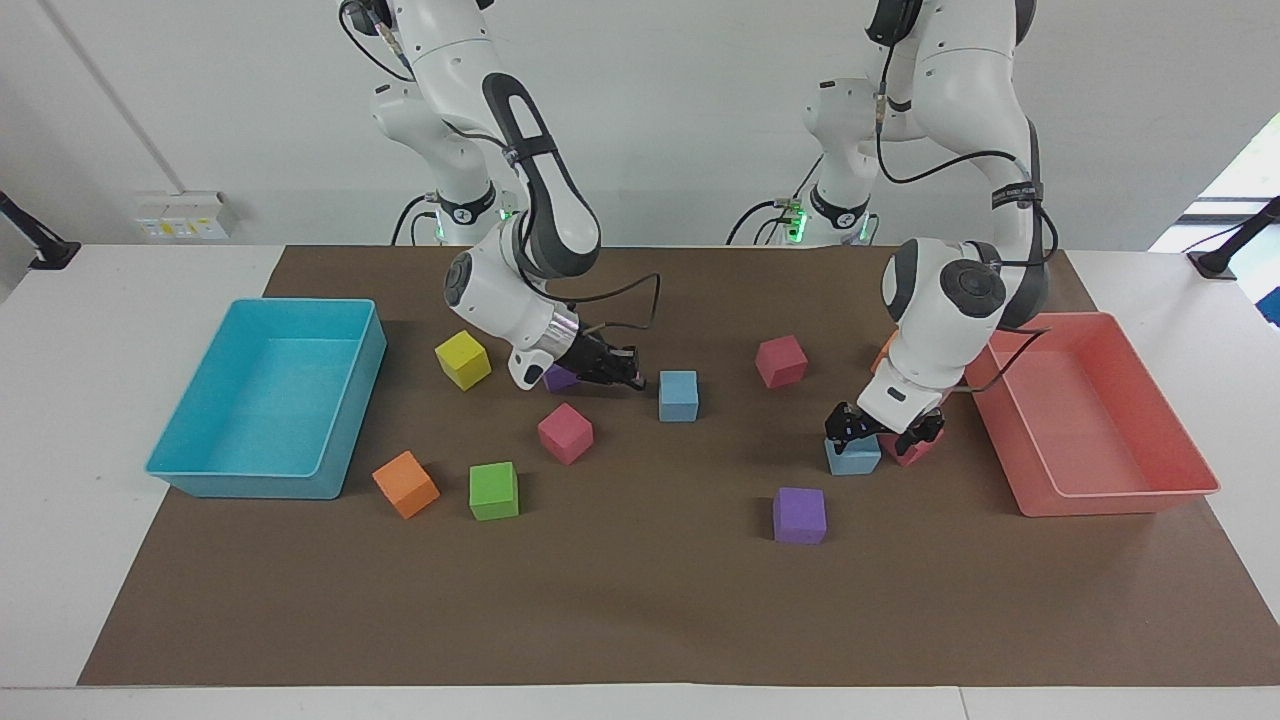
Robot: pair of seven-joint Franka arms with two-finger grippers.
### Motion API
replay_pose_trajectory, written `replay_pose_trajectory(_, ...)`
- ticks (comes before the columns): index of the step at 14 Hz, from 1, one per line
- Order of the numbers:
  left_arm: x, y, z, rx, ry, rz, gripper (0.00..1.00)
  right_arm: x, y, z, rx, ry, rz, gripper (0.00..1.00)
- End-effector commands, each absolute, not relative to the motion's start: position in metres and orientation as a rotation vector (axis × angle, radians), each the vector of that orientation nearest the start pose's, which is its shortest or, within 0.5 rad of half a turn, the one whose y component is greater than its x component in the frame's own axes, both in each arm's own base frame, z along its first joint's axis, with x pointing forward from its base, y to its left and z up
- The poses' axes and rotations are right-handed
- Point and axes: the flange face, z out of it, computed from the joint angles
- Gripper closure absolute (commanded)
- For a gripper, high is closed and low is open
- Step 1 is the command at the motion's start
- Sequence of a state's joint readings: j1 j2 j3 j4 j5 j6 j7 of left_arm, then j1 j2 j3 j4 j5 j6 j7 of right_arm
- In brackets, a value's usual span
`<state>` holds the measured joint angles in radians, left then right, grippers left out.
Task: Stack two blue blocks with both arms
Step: 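Grasp the light-blue cube near the pink bin with the left gripper and lift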
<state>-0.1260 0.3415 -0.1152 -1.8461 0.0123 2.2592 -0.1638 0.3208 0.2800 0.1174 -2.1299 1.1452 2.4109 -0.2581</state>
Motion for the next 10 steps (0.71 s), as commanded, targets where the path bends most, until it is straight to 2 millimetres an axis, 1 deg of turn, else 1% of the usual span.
replay_pose_trajectory(1,0.62,-0.153,0.332,-3.164,0.103,-0.121,0.0,0.517,0.246,0.259,-2.326,0.249,0.071,1.0)
replay_pose_trajectory(5,0.611,-0.158,0.323,-3.159,0.119,-0.09,0.0,0.519,0.246,0.259,-2.32,0.246,0.066,1.0)
replay_pose_trajectory(10,0.609,-0.156,0.323,-3.132,0.146,-0.07,0.0,0.519,0.249,0.261,-2.309,0.222,0.048,1.0)
